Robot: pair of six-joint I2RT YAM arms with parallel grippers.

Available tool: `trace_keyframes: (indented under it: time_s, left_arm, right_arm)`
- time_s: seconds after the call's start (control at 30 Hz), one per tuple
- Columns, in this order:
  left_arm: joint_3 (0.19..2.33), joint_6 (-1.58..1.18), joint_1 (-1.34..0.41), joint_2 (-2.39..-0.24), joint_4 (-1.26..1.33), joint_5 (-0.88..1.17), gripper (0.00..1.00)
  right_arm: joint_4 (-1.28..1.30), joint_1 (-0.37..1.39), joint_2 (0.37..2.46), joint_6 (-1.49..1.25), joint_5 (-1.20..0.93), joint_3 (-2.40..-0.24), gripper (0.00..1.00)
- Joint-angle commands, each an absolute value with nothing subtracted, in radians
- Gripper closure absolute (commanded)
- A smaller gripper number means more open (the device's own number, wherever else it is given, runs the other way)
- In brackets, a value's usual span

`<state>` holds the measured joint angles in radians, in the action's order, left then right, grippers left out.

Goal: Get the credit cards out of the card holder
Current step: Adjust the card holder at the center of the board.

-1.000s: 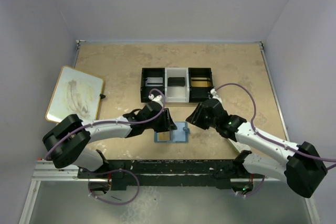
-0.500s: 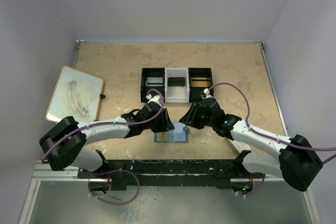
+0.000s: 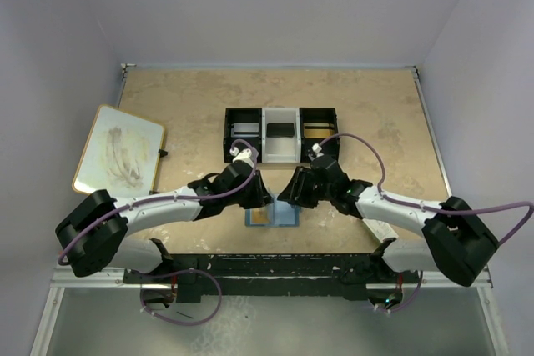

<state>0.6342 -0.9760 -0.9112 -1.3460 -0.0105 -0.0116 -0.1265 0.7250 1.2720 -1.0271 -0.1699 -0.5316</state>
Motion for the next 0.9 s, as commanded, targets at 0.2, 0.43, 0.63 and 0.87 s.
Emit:
trace_keyframes:
  time_s: [0.2, 0.43, 0.63, 0.87]
  left_arm:
    - [0.637, -0.950, -0.917, -1.308, 0.032, 0.017, 0.80]
    - [0.622, -0.934, -0.922, -1.297, 0.034, 0.060, 0.74]
    - [0.607, -0.924, -0.928, -1.295, 0.043, 0.099, 0.75]
    - [0.595, -0.915, -0.932, -1.284, 0.014, 0.081, 0.79]
  right_arm:
    - [-0.220, 0.721, 1.310, -0.976, -0.256, -0.585, 0.47]
    - [-0.261, 0.721, 1.334, -0.980, -0.283, -0.602, 0.42]
    - [-0.295, 0.721, 1.377, -0.969, -0.317, -0.620, 0.40]
    - [-0.289, 0.721, 1.390, -0.981, -0.311, -0.610, 0.55]
